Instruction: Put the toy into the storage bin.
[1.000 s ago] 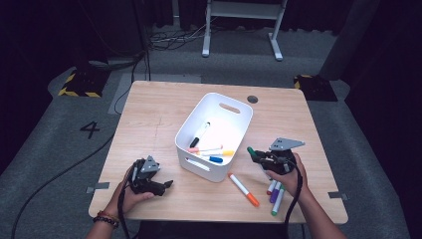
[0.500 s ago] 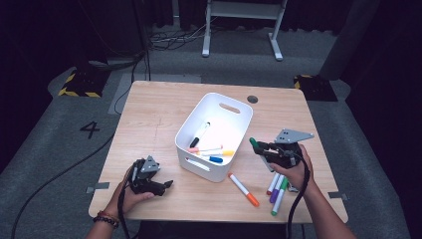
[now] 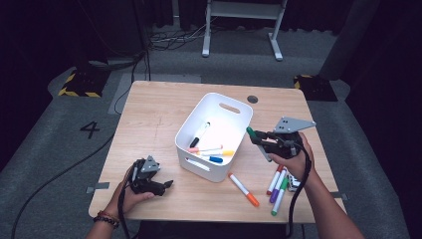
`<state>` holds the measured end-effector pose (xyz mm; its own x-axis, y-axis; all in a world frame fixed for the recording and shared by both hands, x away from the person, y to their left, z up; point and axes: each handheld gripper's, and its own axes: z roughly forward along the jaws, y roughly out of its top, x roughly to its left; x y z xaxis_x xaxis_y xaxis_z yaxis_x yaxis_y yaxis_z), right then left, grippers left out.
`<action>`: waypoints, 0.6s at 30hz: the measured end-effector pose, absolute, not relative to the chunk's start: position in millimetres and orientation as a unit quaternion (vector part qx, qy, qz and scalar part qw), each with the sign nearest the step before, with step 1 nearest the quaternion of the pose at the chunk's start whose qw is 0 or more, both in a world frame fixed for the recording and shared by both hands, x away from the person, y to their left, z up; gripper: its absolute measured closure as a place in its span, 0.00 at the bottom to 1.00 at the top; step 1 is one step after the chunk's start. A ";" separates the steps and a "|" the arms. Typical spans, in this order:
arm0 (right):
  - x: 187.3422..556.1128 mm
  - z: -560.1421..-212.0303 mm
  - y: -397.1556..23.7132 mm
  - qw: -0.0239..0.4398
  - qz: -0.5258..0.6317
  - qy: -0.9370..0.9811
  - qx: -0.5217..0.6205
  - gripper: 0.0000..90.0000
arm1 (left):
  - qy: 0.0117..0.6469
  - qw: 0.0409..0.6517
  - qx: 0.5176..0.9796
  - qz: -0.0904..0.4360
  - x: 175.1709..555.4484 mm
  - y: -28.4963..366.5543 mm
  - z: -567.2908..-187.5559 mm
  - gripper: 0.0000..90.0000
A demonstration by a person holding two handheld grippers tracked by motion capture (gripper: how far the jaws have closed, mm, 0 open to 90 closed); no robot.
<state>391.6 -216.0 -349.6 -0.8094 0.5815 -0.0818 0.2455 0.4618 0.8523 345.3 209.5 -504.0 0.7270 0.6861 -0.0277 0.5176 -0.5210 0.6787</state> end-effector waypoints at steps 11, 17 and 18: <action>394.5 -313.5 -195.5 0.200 0.460 0.837 0.220 0.83 | 0.348 0.343 0.864 0.122 345.3 209.5 -504.0 0.17; 398.2 -301.2 -179.5 0.207 0.460 0.839 0.202 0.83 | 0.348 0.343 0.864 0.123 345.4 209.6 -504.0 0.17; 398.2 -300.2 -177.4 0.204 0.462 0.839 0.203 0.83 | 0.347 0.344 0.864 0.123 345.4 209.5 -504.0 0.17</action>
<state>398.2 -177.4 -300.2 -0.8340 0.5293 -0.1556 0.1516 0.4910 0.8579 345.4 209.5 -504.0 0.7284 0.6847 -0.0259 0.5154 -0.5226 0.6792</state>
